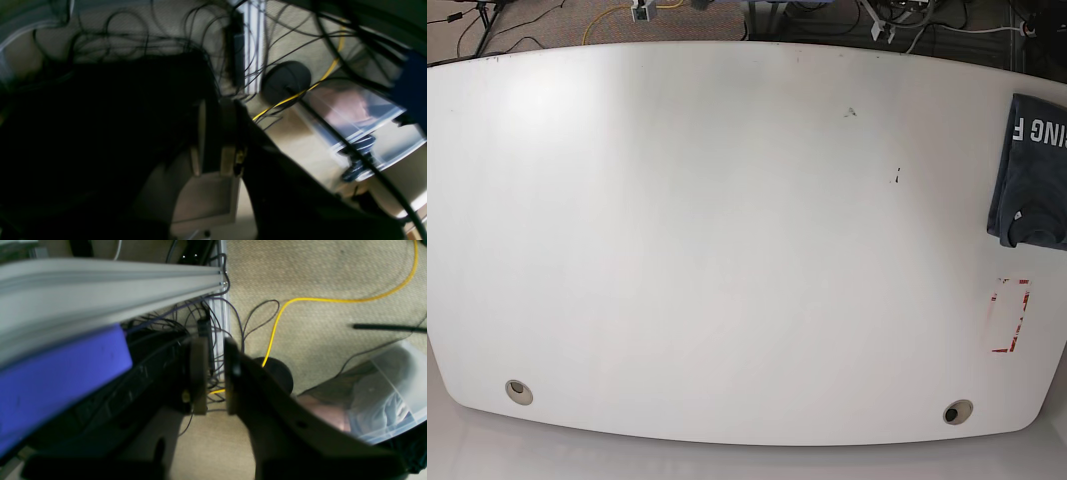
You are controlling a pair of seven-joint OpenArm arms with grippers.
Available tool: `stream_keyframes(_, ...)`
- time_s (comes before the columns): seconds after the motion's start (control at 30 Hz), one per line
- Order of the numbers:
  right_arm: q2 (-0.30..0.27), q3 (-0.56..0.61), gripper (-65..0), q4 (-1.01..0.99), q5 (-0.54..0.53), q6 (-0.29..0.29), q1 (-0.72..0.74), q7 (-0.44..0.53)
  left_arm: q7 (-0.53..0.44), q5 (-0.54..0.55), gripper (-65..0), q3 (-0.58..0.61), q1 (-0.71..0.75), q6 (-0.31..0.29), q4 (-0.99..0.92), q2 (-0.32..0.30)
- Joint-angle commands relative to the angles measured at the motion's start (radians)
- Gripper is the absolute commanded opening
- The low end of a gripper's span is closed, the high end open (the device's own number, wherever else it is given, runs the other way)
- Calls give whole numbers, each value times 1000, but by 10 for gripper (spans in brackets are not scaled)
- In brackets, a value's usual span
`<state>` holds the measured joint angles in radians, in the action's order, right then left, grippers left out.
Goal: Layout the t-shirt on the table in an organized manner, then fold the t-shirt properly
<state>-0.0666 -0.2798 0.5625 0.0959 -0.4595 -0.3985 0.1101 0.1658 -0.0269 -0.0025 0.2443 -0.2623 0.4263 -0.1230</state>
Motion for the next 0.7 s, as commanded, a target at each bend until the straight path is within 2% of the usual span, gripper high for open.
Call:
stream_keyframes(0.0,-6,0,-569,-43,17,20,13,3,1,0,-568,2,-29,30,-34,-7)
stream_keyframes(0.2,-6,0,-566,-118,29,63,68,-2,1,0,-507,68,-86,79,-100,-7)
stream_keyframes(0.37,-6,0,-564,-172,29,90,105,-2,1,5,-507,128,-113,107,-132,-5)
stream_keyframes(0.67,-5,0,-564,-216,55,104,135,-2,1,6,-504,131,-119,110,-132,-2)
